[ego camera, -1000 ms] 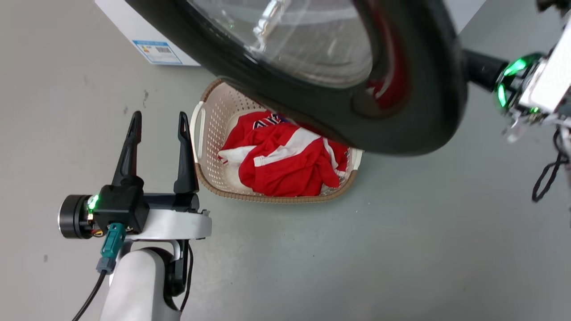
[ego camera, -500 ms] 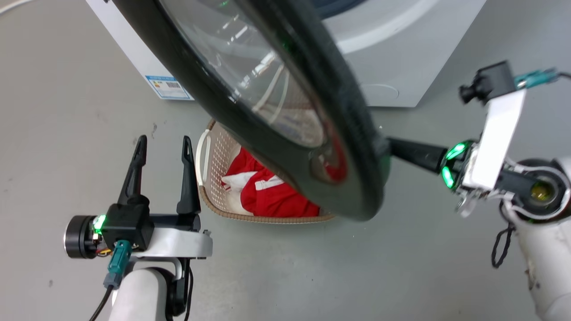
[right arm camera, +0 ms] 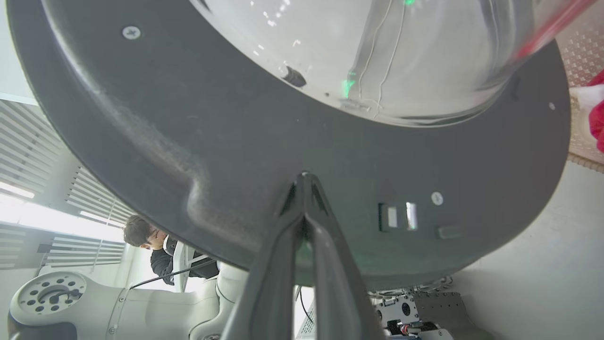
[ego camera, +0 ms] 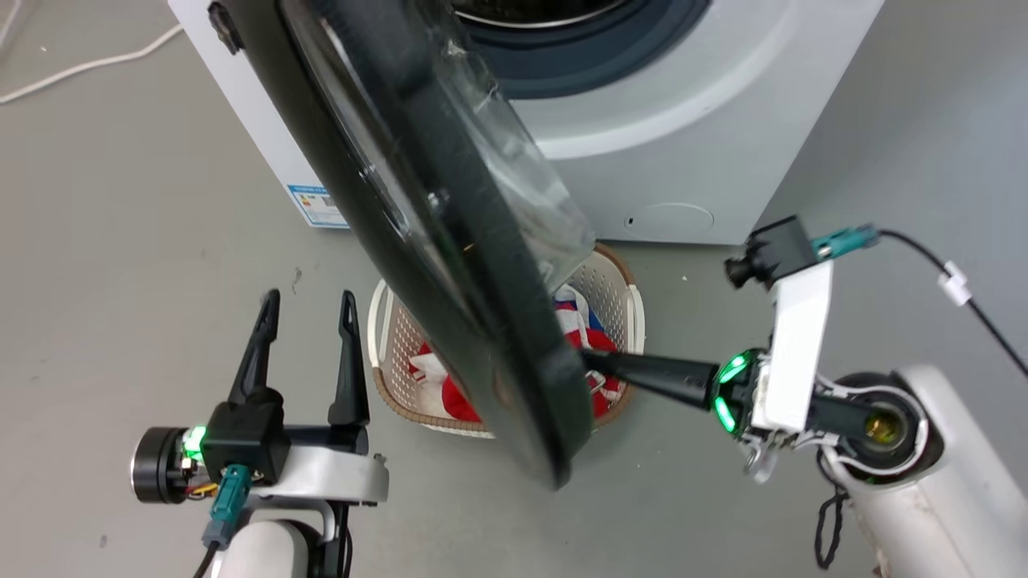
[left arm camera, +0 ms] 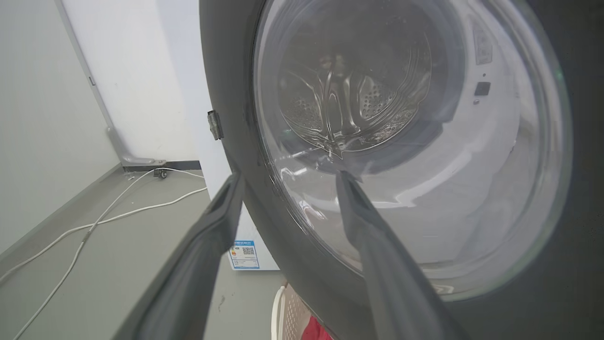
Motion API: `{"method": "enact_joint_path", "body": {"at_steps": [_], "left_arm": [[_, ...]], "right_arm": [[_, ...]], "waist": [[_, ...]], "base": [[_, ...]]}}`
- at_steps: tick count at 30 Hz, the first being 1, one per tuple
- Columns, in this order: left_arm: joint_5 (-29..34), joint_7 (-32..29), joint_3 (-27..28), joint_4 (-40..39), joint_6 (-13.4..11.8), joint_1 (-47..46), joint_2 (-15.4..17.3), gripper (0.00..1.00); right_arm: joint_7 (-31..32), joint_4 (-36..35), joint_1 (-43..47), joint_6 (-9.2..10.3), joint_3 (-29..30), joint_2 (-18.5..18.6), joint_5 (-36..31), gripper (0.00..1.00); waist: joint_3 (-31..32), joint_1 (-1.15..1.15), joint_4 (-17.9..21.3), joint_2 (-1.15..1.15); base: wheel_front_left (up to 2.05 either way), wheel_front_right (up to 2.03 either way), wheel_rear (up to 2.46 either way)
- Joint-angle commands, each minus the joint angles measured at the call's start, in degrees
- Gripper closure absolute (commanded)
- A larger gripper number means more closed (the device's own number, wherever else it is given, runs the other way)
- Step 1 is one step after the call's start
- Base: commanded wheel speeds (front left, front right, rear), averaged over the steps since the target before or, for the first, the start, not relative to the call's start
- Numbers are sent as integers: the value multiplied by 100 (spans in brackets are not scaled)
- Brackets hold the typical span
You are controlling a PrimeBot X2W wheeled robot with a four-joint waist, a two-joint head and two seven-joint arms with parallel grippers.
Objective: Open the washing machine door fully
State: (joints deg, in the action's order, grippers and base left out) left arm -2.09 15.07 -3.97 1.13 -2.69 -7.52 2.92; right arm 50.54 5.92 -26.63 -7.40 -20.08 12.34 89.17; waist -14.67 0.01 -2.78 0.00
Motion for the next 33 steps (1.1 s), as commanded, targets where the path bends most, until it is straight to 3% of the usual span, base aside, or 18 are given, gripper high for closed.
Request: {"method": "enact_joint_path", "body": {"at_steps": [1,13,23,24,25,26,33], "left_arm": [[31,16,-20,2,-13,77,-5,0],[5,16,-39,-11,-54,266,-5,0],[-7,16,17,39,-85,462,-5,0],[-13,16,27,51,-88,513,-6,0],[-19,16,32,62,-85,554,-6,0],[-22,16,38,64,-86,598,-5,0],[-37,16,112,48,-100,865,-6,0]], "right_arm": [[57,-7,152,-17,-69,-83,33,100],[-22,171,514,-16,-470,-505,-19,100],[-428,160,780,-16,-273,-443,-105,100],[-539,133,836,-16,-185,-423,-116,66],[-667,91,876,-16,-98,-392,-154,41],[-796,43,933,-16,-11,-376,-169,0],[-2205,-537,1315,-16,644,-220,-759,0]], "waist": [[84,-1,-28,0],[310,-1,-97,0],[571,-1,-42,0],[626,-1,-24,0],[681,-1,-11,0],[734,-1,2,0],[1020,-1,110,0]], "base": [[0,0,0],[0,0,0],[0,0,0],[0,0,0],[0,0,0],[0,0,0],[0,0,0]]}}
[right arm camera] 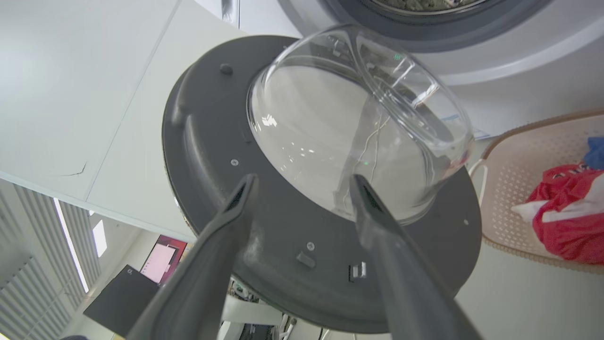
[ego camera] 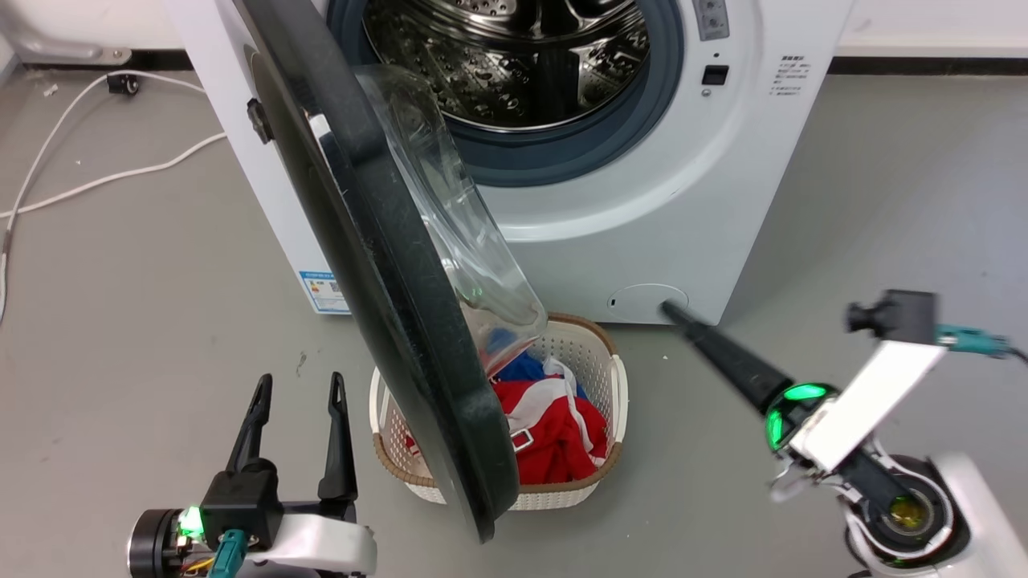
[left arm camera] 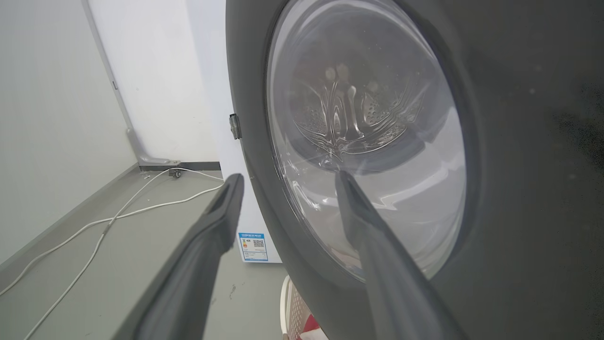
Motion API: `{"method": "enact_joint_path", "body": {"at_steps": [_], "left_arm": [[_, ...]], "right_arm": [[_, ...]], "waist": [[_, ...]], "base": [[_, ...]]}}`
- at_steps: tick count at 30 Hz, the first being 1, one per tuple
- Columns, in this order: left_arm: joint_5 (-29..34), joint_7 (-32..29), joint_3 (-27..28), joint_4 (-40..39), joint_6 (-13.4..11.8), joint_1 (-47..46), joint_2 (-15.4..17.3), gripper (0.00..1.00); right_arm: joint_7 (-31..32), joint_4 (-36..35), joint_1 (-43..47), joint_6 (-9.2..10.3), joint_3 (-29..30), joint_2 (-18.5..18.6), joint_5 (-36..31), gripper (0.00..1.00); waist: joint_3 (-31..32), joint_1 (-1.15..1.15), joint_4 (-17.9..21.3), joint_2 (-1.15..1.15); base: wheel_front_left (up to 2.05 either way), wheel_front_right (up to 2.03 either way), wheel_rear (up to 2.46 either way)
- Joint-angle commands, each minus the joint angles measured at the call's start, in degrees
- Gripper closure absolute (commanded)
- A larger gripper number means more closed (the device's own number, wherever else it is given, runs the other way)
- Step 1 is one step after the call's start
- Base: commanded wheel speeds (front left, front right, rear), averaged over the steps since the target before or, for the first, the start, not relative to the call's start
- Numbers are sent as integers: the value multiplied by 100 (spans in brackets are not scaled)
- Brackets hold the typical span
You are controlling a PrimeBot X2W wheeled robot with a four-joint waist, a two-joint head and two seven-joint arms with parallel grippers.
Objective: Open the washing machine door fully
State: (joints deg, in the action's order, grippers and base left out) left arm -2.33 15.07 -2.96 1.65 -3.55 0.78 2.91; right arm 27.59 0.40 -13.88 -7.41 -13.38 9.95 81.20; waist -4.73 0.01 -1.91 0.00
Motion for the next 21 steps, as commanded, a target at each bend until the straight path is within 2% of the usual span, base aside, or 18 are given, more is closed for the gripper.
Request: {"method": "enact_joint_path", "body": {"at_steps": [1,6,12,16,21], "left_arm": [[-12,16,32,-8,-10,60,-4,0],[-3,16,90,-36,6,161,-4,0],[-13,16,170,-42,6,310,-5,0],[-31,16,194,-39,0,398,-4,0],[-38,16,220,-60,-9,466,-6,0]], "right_arm": [[-210,-72,71,-15,44,58,-190,0],[-1855,-359,191,-15,98,346,-1493,0],[-3755,-380,337,-15,-190,748,-3158,0],[-4216,-340,484,-14,-44,750,-4167,0],[-4275,-539,808,-8,506,377,-5468,0]], "waist": [[53,-1,37,0],[142,-1,82,0],[301,-1,149,0],[402,-1,178,0],[451,-1,202,0]], "base": [[0,0,0],[0,0,0],[0,0,0],[0,0,0],[0,0,0]]}}
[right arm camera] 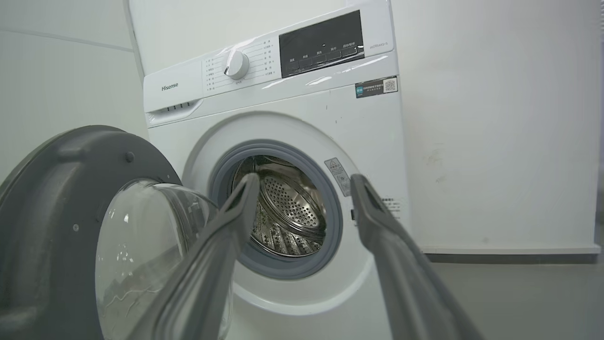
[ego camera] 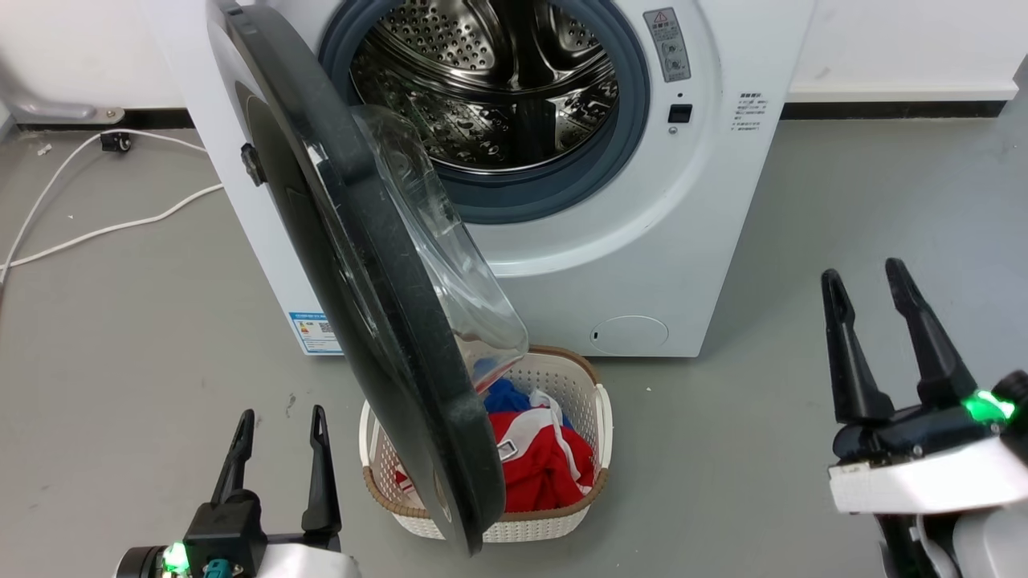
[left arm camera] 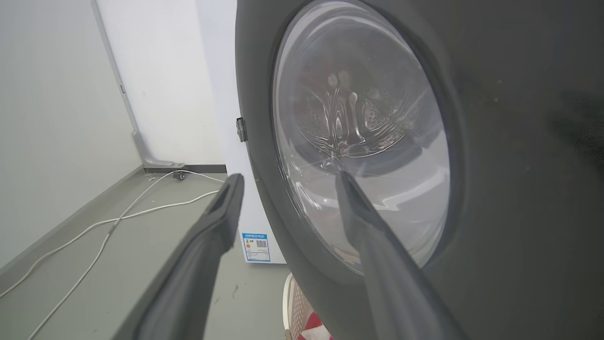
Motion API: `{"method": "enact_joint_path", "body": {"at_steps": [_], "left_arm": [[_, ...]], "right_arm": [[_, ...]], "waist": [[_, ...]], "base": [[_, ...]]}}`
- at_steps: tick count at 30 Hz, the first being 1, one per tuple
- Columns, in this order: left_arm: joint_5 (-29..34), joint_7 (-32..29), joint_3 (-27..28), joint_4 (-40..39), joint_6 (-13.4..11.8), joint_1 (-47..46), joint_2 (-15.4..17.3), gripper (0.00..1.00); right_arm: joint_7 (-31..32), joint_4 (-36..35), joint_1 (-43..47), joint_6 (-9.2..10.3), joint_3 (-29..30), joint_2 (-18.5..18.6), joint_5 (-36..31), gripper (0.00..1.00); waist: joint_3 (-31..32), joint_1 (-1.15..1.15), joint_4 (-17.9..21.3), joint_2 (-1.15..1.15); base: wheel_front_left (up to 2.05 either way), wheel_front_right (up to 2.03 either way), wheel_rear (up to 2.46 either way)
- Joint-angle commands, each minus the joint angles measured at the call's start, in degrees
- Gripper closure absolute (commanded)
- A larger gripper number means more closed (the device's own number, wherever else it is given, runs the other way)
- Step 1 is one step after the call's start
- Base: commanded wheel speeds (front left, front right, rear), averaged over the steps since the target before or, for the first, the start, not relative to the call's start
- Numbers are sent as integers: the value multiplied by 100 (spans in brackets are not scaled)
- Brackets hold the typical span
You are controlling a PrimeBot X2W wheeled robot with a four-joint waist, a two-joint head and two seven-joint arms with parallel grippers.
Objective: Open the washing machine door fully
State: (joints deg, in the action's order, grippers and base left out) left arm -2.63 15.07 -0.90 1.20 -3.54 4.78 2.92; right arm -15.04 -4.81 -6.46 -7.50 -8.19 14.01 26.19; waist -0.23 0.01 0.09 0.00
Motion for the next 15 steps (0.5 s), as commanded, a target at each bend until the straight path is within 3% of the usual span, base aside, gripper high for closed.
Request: {"method": "enact_joint_path", "body": {"at_steps": [1,7,11,15], "left_arm": [[-10,16,14,-21,-11,74,-5,0],[-31,16,25,-8,5,71,-5,0],[-49,16,6,-10,-14,77,-6,0],[-59,16,6,4,-7,60,-5,0]], "right_arm": [[-12,-83,151,0,85,-109,-198,0],[-14,-228,679,1,513,-586,-1091,0],[-15,-183,962,1,520,-687,-1566,0],[-15,-70,1144,1,578,-879,-1594,0]], "waist": [[8,-1,5,0],[23,-1,5,0],[26,-1,3,0],[27,-1,5,0]], "base": [[0,0,0],[0,0,0],[0,0,0],[0,0,0]]}}
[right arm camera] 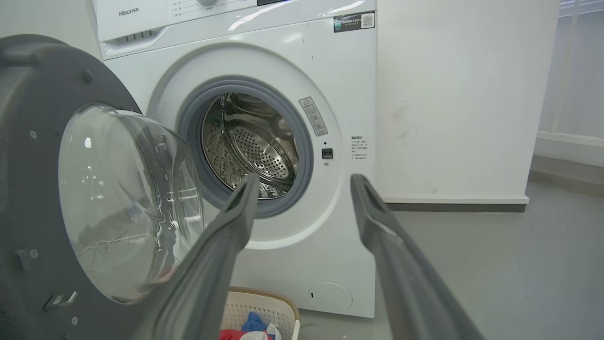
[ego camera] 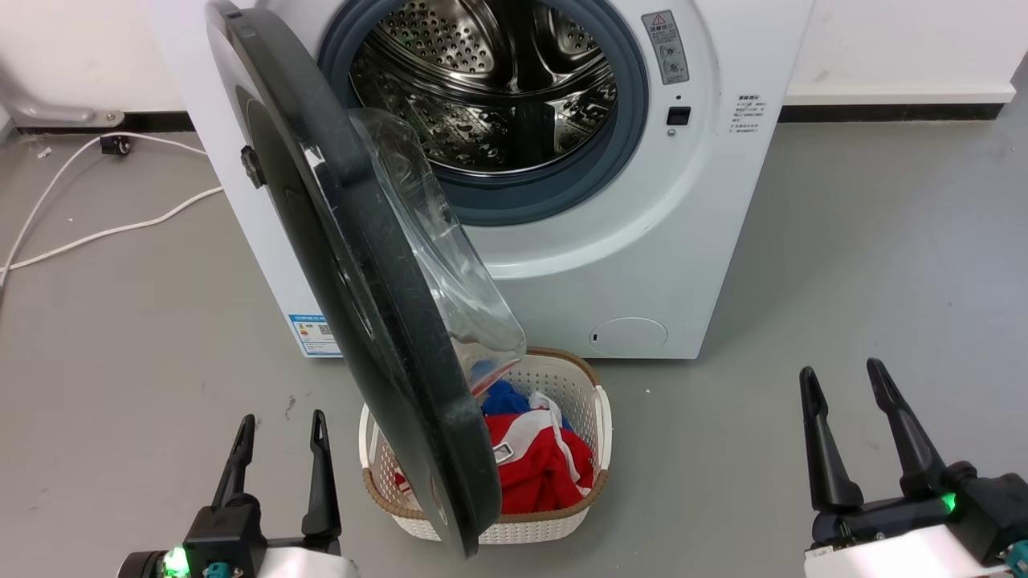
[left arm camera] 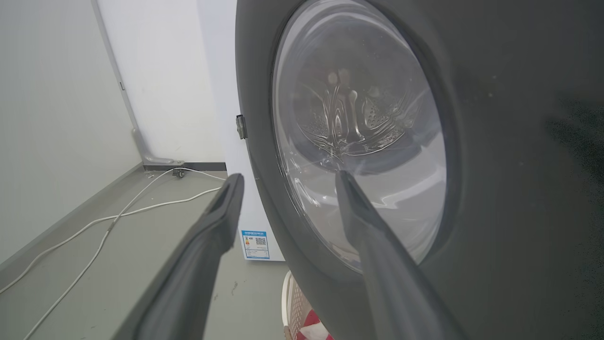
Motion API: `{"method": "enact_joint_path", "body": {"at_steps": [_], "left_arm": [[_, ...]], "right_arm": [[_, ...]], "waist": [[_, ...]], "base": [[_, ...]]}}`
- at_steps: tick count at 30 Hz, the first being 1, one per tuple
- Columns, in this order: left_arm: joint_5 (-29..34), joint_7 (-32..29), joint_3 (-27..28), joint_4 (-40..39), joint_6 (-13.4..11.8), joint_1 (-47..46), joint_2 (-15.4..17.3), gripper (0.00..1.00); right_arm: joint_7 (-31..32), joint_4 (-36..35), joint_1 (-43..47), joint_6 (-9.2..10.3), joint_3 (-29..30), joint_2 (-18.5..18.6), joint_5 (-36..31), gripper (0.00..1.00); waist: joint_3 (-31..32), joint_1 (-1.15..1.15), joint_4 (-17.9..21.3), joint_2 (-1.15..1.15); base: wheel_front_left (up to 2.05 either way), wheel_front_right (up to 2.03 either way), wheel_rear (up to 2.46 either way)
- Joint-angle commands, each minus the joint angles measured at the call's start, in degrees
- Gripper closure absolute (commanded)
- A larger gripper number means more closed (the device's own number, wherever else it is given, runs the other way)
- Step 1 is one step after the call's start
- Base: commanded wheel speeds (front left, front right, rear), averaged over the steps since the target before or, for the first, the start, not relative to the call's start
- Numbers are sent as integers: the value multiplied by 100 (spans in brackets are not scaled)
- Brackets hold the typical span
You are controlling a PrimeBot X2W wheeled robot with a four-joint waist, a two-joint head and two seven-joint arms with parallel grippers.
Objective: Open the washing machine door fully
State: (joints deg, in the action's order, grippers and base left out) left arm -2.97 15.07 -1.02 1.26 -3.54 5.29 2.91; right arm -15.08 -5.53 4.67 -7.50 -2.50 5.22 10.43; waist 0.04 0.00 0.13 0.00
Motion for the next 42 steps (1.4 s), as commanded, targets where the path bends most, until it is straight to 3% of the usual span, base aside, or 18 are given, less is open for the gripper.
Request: {"method": "enact_joint_path", "body": {"at_steps": [1,17,32,33,42], "left_arm": [[-24,16,19,0,0,6,-4,0],[-21,16,0,-11,-33,81,-4,0],[-56,15,43,-20,-105,121,-5,2],[-56,15,52,-22,-109,122,-3,100],[9,15,246,-298,-189,-64,-4,100]], "right_arm": [[-11,35,70,2,32,-42,-13,0],[-12,403,422,1,25,-240,-307,0],[-12,417,484,1,38,-244,-126,0],[-12,418,484,1,36,-245,-127,0],[-12,385,480,1,44,-245,-81,0]], "waist": [[2,0,0,0],[40,0,-5,0],[39,0,7,0],[44,0,8,0],[73,0,-6,0]], "base": [[0,0,0],[0,0,0],[0,0,0],[0,0,0],[0,0,0]]}}
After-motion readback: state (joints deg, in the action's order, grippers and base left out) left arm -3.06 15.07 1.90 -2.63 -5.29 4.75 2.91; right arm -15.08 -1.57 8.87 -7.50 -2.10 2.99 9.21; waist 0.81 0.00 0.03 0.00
